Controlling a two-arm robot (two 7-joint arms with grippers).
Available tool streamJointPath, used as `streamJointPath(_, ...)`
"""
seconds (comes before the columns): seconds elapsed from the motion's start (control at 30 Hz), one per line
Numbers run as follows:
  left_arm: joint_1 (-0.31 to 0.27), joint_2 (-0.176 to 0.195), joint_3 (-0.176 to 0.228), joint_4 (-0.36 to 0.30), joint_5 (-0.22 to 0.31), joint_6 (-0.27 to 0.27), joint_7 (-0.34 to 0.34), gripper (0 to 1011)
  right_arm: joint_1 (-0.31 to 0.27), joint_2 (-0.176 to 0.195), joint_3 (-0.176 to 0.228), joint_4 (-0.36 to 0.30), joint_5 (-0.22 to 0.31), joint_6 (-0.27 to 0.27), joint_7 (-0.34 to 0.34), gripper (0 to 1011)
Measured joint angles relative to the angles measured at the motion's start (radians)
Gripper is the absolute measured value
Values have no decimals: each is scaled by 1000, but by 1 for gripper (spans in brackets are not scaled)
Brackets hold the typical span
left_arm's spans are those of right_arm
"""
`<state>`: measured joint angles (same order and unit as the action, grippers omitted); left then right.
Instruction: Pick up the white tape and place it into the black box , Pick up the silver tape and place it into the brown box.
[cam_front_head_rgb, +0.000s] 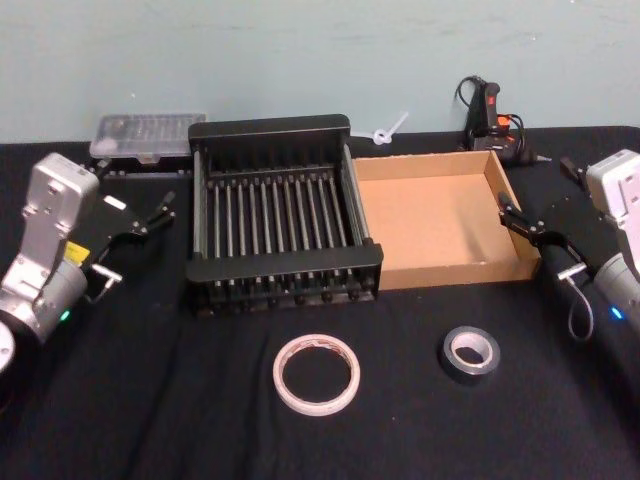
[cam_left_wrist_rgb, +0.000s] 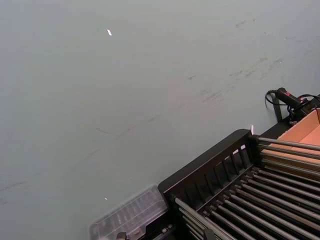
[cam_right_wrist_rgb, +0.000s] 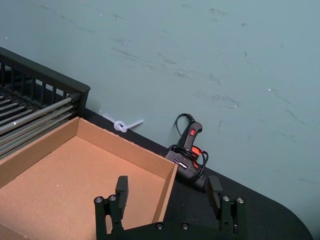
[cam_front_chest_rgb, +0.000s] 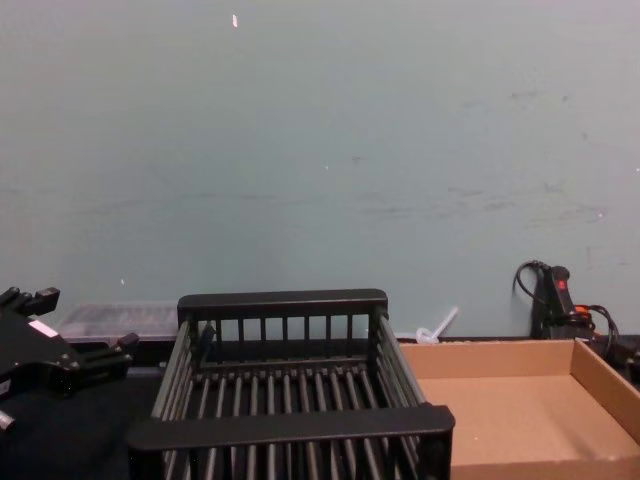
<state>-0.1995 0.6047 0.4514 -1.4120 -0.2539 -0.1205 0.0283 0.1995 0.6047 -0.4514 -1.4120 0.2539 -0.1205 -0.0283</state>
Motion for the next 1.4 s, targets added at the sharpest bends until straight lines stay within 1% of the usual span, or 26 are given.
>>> streamJointPath(1.4,0,0,0,0,0,0,0,1001,0,0,0,0,0,0,0,1002)
